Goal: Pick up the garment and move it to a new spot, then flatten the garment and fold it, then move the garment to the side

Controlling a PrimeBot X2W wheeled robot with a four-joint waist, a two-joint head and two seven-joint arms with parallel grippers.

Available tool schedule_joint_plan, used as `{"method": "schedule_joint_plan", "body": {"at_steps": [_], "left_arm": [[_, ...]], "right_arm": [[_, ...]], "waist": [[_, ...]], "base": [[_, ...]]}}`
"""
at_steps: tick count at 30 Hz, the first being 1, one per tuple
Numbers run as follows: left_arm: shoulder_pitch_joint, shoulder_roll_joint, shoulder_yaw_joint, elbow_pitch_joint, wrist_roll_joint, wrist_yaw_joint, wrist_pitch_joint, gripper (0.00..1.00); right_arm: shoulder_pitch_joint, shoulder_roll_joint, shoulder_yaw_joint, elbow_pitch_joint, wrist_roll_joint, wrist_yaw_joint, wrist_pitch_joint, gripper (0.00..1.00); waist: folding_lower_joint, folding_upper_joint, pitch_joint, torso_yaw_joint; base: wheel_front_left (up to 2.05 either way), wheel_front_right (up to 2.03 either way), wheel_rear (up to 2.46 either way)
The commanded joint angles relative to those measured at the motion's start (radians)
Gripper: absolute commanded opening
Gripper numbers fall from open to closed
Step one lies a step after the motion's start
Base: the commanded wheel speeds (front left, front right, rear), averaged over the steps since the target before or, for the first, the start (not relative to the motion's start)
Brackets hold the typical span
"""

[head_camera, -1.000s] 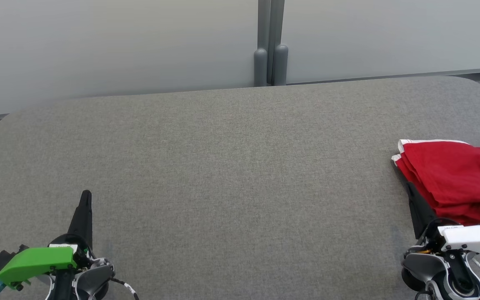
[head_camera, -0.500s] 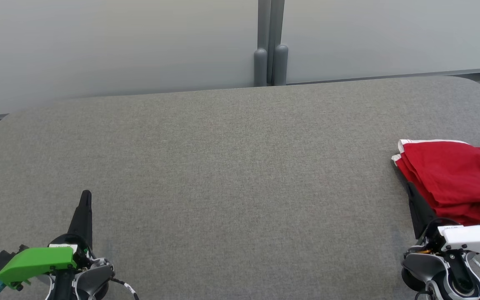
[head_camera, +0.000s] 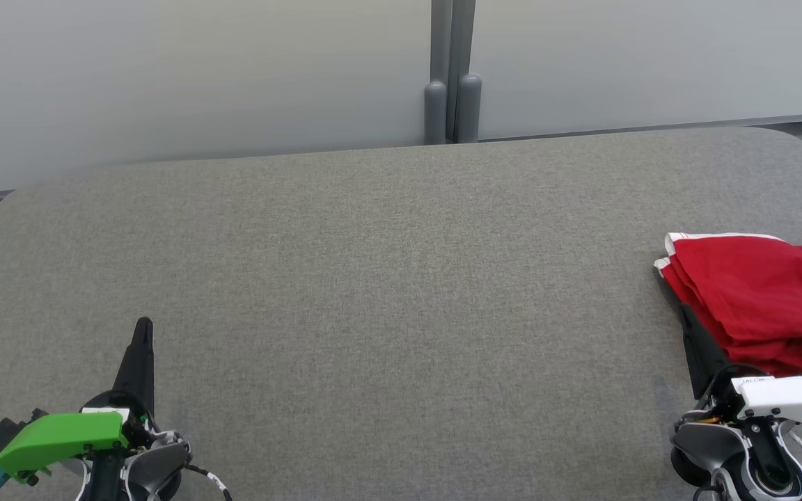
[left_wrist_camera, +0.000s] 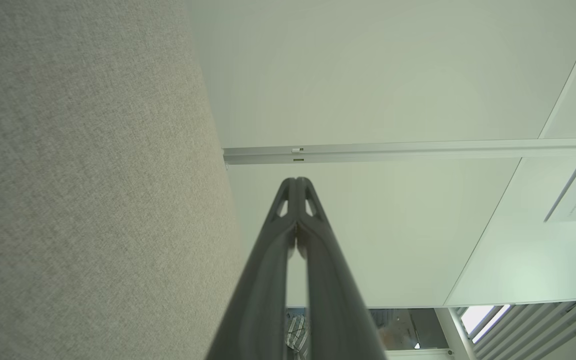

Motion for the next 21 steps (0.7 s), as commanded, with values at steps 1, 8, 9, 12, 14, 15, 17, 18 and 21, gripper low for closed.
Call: {"method": "schedule_joint_plan", "body": {"at_steps": [1,8,9,12,14,15,17,18,21], "left_arm": [[-0.011,-0.001,0.005,-0.001,0.004,-0.005,0.001,0.00],[-0.011,-0.001,0.005,-0.001,0.005,-0.005,0.001,0.00],[-0.011,-0.001,0.005,-0.001,0.005,-0.005,0.001,0.00],[-0.011,-0.001,0.005,-0.001,0.005,-0.005,0.001,0.00],[-0.011,-0.001,0.005,-0.001,0.005,-0.005,0.001,0.00],[-0.011,-0.001,0.005,-0.001,0.005,-0.005,0.001,0.00],[-0.011,-0.001,0.005,-0.001,0.005,-0.005,0.001,0.00],[-0.011,-0.001,0.005,-0.001,0.005,-0.005,0.001,0.00],[-0.011,-0.001,0.005,-0.001,0.005,-0.005,0.002,0.00]], "right_arm": [[-0.011,-0.005,-0.003,-0.003,0.007,0.000,0.001,0.00],[-0.011,-0.005,-0.003,-0.003,0.007,0.000,0.001,0.00],[-0.011,-0.005,-0.003,-0.003,0.007,0.000,0.001,0.00],[-0.011,-0.005,-0.003,-0.003,0.007,0.000,0.001,0.00],[-0.011,-0.005,-0.003,-0.003,0.007,0.000,0.001,0.00],[-0.011,-0.005,-0.003,-0.003,0.007,0.000,0.001,0.00],[-0.011,-0.005,-0.003,-0.003,0.007,0.000,0.001,0.00],[-0.011,-0.005,-0.003,-0.003,0.007,0.000,0.001,0.00],[-0.011,-0.005,-0.003,-0.003,0.007,0.000,0.001,0.00]], "waist": [[0.0000,0.0068,0.000,0.000],[0.0000,0.0068,0.000,0.000],[0.0000,0.0068,0.000,0.000],[0.0000,0.0068,0.000,0.000],[0.0000,0.0068,0.000,0.000],[0.0000,0.0068,0.000,0.000],[0.0000,0.0068,0.000,0.000],[0.0000,0.0068,0.000,0.000],[0.0000,0.0068,0.000,0.000]], "base": [[0.00,0.00,0.00],[0.00,0.00,0.00],[0.00,0.00,0.00],[0.00,0.00,0.00],[0.00,0.00,0.00],[0.00,0.00,0.00],[0.00,0.00,0.00],[0.00,0.00,0.00],[0.00,0.00,0.00]]}}
